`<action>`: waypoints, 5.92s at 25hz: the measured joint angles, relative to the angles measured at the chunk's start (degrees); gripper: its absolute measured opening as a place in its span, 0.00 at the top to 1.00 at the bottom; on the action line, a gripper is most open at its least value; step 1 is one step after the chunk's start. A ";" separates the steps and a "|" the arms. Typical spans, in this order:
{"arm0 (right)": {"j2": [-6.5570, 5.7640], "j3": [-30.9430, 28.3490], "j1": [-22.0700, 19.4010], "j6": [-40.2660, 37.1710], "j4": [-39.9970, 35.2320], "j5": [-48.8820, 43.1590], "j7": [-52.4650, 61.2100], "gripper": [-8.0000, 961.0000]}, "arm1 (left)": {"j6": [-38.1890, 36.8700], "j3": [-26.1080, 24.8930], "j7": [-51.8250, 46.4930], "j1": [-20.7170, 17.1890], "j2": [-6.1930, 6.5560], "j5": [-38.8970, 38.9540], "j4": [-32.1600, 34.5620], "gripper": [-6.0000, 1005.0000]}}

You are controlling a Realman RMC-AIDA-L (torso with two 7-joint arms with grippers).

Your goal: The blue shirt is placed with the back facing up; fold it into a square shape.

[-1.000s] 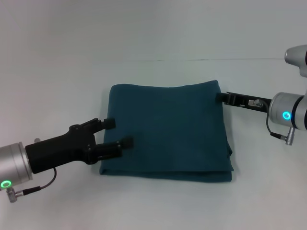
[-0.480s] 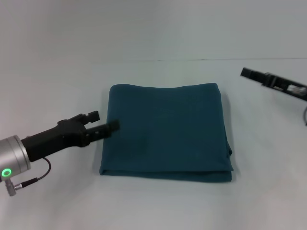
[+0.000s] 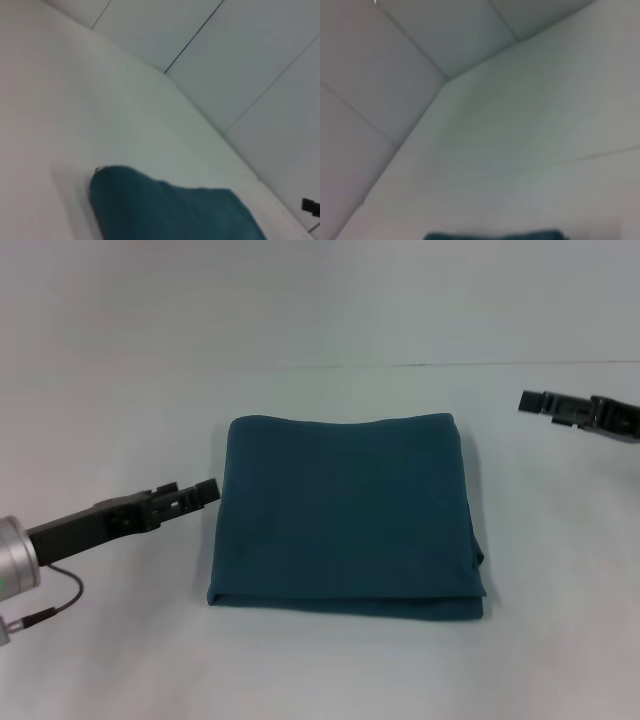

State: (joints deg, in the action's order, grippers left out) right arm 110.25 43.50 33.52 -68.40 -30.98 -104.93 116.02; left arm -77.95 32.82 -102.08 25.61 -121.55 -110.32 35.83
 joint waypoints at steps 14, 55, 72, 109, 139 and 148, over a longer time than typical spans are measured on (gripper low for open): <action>-0.31 -1.25 -0.69 -4.04 -0.14 -0.98 0.72 0.04 | 0.11 -0.18 -4.17 -0.62 0.16 -4.58 3.20 0.07; -0.48 -1.84 -0.31 -5.09 -0.22 -1.25 0.19 0.04 | -2.87 3.83 -7.09 1.16 0.44 -13.00 3.10 0.07; -0.48 -1.84 -0.29 -5.36 -0.22 -1.00 0.45 0.04 | 2.78 4.19 -7.16 3.65 0.15 -13.98 2.47 0.06; -0.34 -1.95 -0.30 -6.39 -0.86 -0.88 -0.21 0.04 | 4.66 5.79 -7.16 6.07 0.09 -13.64 4.23 0.06; 6.55 5.61 1.47 -20.31 -6.50 -8.89 -27.16 0.04 | -17.51 4.75 18.80 -1.44 -1.90 -2.09 8.71 0.07; 6.61 6.78 2.54 -20.64 -8.99 -12.51 -23.46 0.04 | -17.47 4.82 18.92 -1.31 -1.95 -4.12 8.59 0.07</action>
State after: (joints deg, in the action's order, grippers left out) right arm 116.86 50.28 36.05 -89.05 -39.97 -117.44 92.56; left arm -95.42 37.63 -83.17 24.30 -123.50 -114.44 44.42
